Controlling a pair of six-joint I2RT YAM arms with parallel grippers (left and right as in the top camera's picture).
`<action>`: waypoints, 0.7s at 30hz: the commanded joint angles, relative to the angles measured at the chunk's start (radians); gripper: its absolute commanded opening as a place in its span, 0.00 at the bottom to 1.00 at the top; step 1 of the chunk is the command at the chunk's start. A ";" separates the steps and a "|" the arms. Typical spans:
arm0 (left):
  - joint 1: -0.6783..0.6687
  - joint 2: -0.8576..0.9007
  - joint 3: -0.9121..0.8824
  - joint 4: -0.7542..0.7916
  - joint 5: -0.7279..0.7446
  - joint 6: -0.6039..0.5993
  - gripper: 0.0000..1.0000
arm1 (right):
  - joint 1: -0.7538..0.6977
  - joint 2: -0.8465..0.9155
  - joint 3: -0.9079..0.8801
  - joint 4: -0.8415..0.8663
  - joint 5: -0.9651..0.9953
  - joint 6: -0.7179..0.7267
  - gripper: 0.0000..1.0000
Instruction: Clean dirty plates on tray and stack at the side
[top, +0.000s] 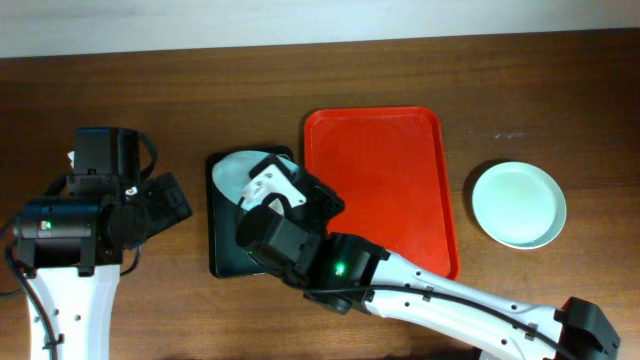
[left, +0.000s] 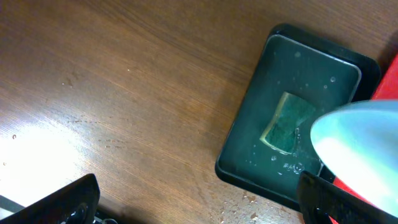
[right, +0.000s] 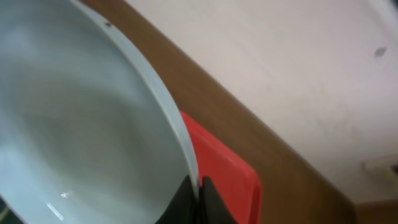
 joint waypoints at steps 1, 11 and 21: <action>0.005 -0.004 0.012 -0.001 0.004 -0.012 0.99 | -0.094 -0.018 0.018 -0.156 -0.180 0.447 0.04; 0.005 -0.004 0.012 -0.001 0.004 -0.012 0.99 | -0.814 -0.099 0.019 -0.299 -1.234 0.522 0.04; 0.005 -0.004 0.012 -0.001 0.004 -0.012 0.99 | -1.585 -0.074 0.006 -0.620 -1.074 0.429 0.04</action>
